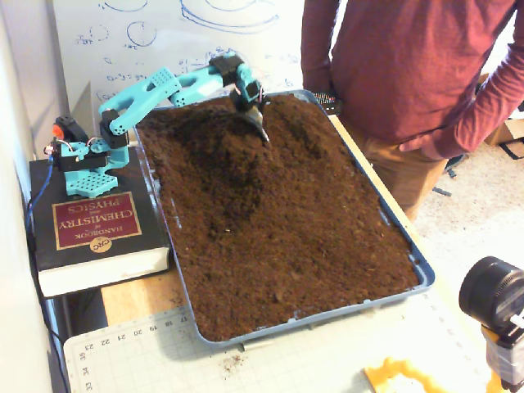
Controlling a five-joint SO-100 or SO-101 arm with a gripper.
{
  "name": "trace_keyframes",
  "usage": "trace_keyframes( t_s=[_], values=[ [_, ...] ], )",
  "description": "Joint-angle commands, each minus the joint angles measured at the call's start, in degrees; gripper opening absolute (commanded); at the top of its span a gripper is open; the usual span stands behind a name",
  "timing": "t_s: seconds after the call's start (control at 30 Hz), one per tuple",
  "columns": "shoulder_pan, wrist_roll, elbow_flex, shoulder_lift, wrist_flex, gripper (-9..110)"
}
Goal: Build a berm.
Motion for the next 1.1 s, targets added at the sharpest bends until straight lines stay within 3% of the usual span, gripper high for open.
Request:
trace_keyframes(
  t_s=[0.0,0.2,0.4,0.53,0.8,1.07],
  values=[
    [4.8,0.4,-4.0,14.2,-0.6,0],
    [10.2,0.5,-4.0,14.2,-18.1,0],
    [13.5,0.5,-2.8,4.1,-46.0,0],
    [15.5,-0.3,-2.8,-6.0,-55.4,0],
    [16.7,-0.4,-2.6,-19.6,-54.1,0],
    [16.6,-0.7,-2.6,-14.7,-29.7,0]
  ],
)
